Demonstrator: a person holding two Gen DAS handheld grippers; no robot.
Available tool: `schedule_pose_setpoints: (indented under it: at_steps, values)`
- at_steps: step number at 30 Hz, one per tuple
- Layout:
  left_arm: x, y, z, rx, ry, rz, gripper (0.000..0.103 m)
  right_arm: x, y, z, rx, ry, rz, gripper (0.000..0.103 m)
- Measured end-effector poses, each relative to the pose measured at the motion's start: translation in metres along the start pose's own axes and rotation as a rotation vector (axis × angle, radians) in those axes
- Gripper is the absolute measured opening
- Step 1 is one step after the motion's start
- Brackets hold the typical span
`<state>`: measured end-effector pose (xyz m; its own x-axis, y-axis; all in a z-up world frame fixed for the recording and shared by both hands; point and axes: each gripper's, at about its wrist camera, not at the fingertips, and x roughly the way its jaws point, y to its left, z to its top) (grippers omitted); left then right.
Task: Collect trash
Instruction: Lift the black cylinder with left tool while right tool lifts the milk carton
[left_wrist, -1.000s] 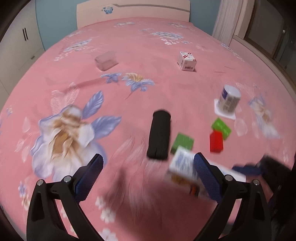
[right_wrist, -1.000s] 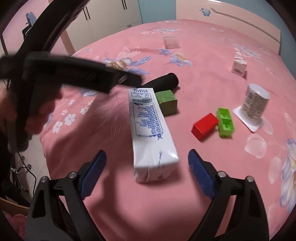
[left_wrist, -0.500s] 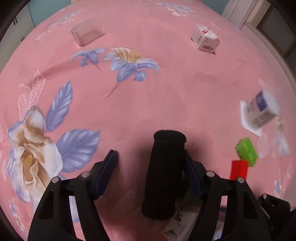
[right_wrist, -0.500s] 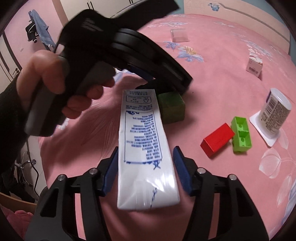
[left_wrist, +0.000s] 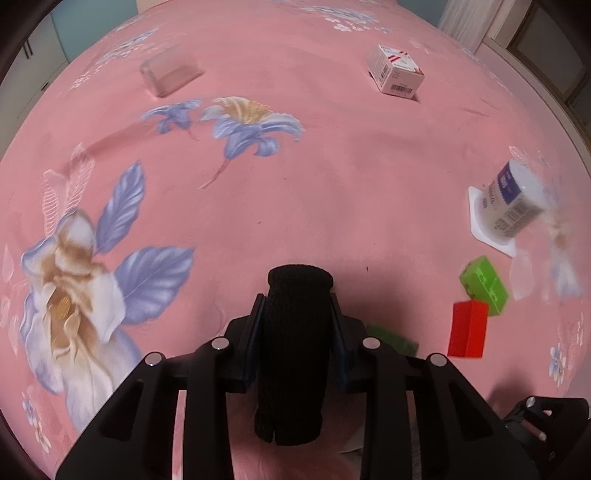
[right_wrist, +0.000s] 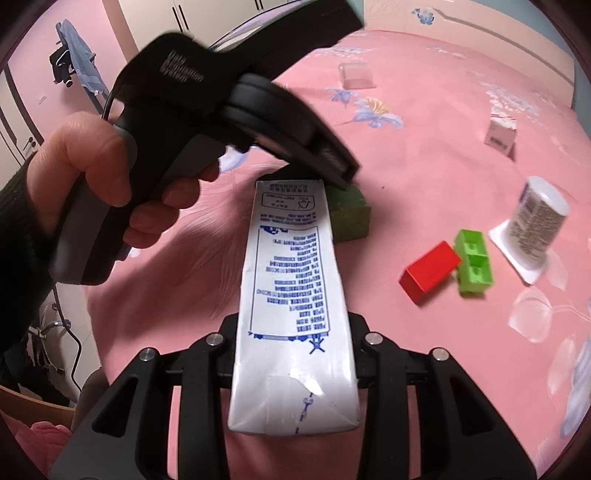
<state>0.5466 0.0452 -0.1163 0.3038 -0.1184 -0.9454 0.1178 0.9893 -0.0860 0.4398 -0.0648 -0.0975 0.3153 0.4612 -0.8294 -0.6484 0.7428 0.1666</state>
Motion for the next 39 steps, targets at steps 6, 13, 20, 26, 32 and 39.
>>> schedule_pose_setpoints:
  at_steps: [6, 13, 20, 26, 32, 39]
  values:
    - [-0.043, 0.000, -0.012, -0.014, -0.056, 0.016, 0.034, -0.036, 0.010, -0.011, -0.003, -0.025, -0.051, 0.037]
    - [-0.111, -0.008, -0.039, 0.036, -0.137, 0.056, 0.034, -0.097, 0.032, -0.024, -0.022, -0.084, -0.119, 0.037]
    - [-0.194, -0.023, -0.097, 0.111, -0.252, 0.106, 0.034, -0.171, 0.046, -0.037, -0.028, -0.172, -0.195, 0.037]
    - [-0.254, -0.048, -0.149, 0.170, -0.350, 0.123, 0.034, -0.228, 0.069, -0.057, -0.037, -0.247, -0.240, 0.037]
    - [-0.295, -0.071, -0.196, 0.215, -0.423, 0.126, 0.034, -0.262, 0.093, -0.077, -0.038, -0.292, -0.261, 0.037]
    - [-0.317, -0.086, -0.240, 0.264, -0.459, 0.118, 0.034, -0.290, 0.113, -0.102, -0.034, -0.323, -0.279, 0.037]
